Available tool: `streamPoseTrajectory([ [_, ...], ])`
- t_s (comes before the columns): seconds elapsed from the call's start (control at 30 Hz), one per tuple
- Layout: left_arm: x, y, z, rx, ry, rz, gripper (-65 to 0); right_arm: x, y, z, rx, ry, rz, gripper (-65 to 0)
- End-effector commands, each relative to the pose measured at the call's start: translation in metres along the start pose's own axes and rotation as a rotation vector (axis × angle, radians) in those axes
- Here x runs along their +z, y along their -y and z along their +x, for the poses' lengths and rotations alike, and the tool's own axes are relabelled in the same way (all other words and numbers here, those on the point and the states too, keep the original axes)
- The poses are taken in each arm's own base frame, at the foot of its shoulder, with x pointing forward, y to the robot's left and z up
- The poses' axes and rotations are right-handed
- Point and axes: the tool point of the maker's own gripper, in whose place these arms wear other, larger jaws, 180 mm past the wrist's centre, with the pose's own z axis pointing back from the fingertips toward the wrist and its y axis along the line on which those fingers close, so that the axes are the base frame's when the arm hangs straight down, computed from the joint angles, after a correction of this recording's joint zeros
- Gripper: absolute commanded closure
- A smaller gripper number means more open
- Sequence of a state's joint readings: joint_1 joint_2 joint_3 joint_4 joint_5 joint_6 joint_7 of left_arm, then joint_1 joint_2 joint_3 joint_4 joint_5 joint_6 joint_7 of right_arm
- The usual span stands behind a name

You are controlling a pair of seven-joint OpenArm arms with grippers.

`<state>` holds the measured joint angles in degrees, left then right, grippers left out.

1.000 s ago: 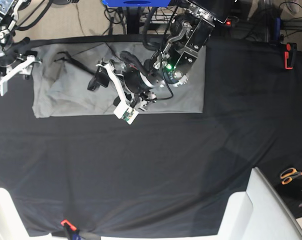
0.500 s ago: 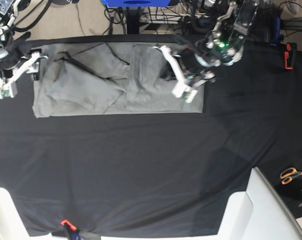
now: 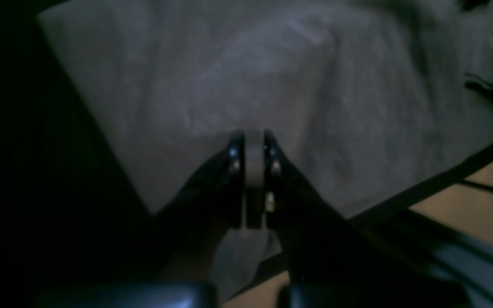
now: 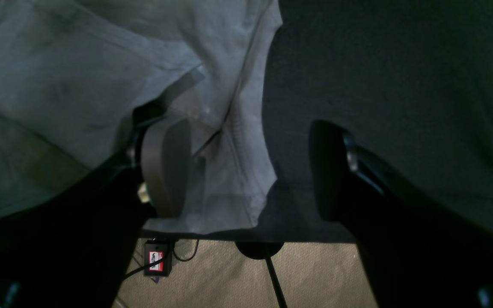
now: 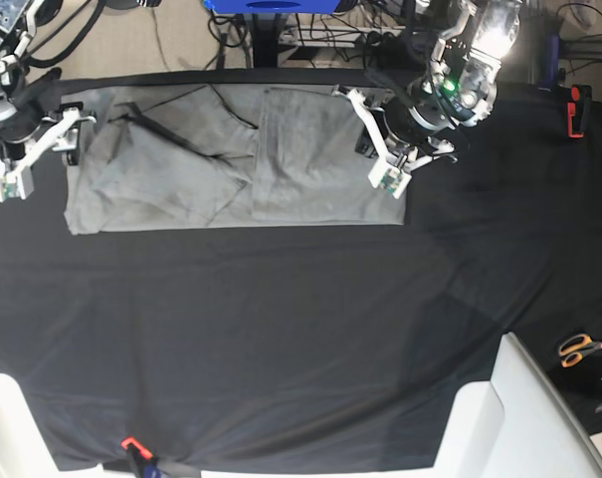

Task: Fold the T-shirt properly
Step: 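Fold the held end with the left gripper over the shirt's middle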

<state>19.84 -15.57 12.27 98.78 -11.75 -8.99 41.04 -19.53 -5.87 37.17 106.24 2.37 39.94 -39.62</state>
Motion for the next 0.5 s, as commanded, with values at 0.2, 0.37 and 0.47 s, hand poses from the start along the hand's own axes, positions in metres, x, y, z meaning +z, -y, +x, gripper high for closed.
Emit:
streamPoseTrajectory([
  [0.2, 0.039, -0.102, -0.002, 0.12, 0.054, 0.258, 0.0, -0.004, -0.063, -0.016, 0.149, -0.158, 0.163, -40.4],
  [0.37, 0.073, -0.149, -0.027, 0.15, 0.034, 0.352, 0.0, -0.003, -0.133, -0.012, 0.325, -0.147, 0.345, -40.4],
  [0.47, 0.088, -0.169, -0.053, 0.171, -0.008, 0.386, 0.0, 0.002, -0.176, -0.008, 0.399, -0.123, 0.45, -40.4],
])
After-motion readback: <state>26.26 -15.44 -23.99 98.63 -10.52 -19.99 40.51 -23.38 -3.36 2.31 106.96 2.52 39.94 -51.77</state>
